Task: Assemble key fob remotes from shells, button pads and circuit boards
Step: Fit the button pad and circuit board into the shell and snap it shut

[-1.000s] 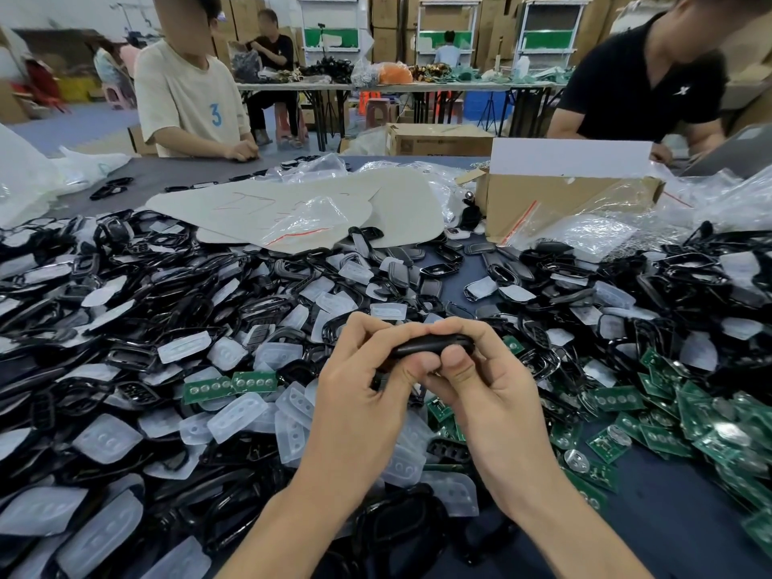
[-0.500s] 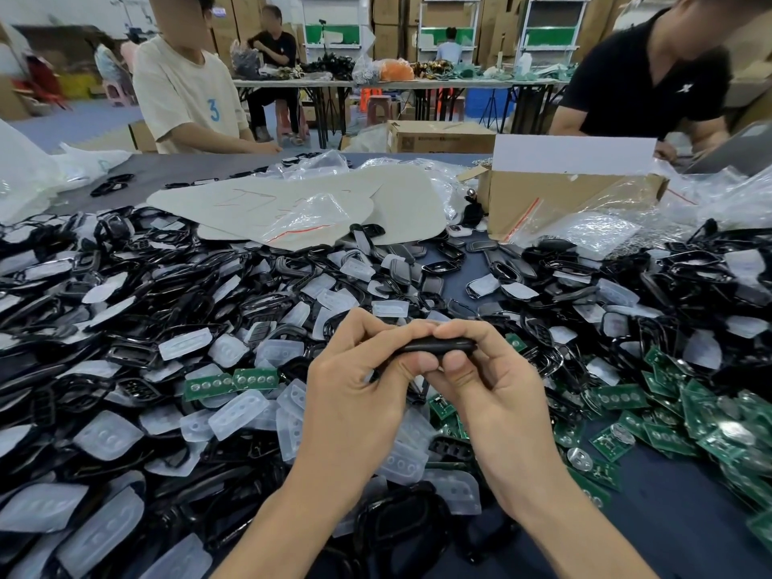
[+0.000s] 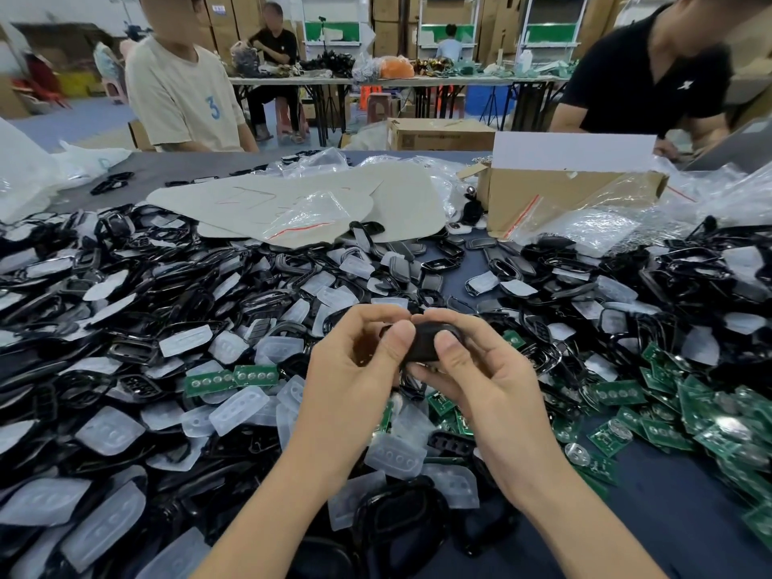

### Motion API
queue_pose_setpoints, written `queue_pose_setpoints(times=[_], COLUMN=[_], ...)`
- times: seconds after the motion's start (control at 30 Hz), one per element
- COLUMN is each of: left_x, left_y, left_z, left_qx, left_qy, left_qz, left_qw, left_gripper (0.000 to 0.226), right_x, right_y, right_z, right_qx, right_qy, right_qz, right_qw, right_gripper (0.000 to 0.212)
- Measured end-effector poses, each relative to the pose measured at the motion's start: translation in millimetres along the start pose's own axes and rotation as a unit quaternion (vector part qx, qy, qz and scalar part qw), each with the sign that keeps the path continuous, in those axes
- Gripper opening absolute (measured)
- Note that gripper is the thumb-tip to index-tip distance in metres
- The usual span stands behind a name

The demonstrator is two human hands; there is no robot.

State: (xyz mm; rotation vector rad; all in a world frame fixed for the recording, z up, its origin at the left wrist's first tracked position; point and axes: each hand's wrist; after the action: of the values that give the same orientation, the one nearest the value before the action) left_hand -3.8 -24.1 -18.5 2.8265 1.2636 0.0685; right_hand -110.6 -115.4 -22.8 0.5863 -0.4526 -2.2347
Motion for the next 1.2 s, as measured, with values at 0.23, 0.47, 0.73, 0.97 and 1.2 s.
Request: queue_pose_setpoints(times=[0.23, 0.47, 0.73, 0.97, 1.2], left_x=[1.8, -1.1, -2.4, -7.3, -10.1], left_y=[2.8, -4.5, -8.7, -11.6, -13.1], left_z=[-6.8, -0.1, 0.5, 3.6, 2.6], left_qx=[0.187, -0.086, -0.163, -0.192, -0.206], left_qy=[-0.204, 0.055, 0.098, 0.128, 0.131], left_qz=[0.107, 0.034, -0.002, -0.062, -0.083], left_qw=[0.955, 0.994, 0.982, 0.971, 0.966], left_gripper=[0.015, 0.016, 0.019, 0.025, 0.024], right_x=[2.9, 2.7, -2.0, -4.5, -4.9], right_y=[-3.6, -1.4, -4.5, -7.9, -8.5], right_z=[-5.2, 0.8, 6.6, 5.8, 1.4], right_qx=[0.097, 0.085, 0.106, 0.131, 0.143], right_qy=[-0.214, -0.139, -0.121, -0.133, -0.158], right_qz=[0.086, -0.01, -0.016, -0.009, -0.014], right_qw=[0.968, 0.987, 0.987, 0.982, 0.977], right_gripper=[0.04, 0.016, 0.013, 0.016, 0.028])
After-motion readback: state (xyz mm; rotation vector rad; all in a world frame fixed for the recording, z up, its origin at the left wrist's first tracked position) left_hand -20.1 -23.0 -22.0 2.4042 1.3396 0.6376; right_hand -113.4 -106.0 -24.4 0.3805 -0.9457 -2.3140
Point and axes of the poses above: each hand's wrist, its own y-axis towards the middle knuckle, its own x-axis out of the back of the hand, z = x × y, and after that the axes turned 15 degrees about x, right-handed
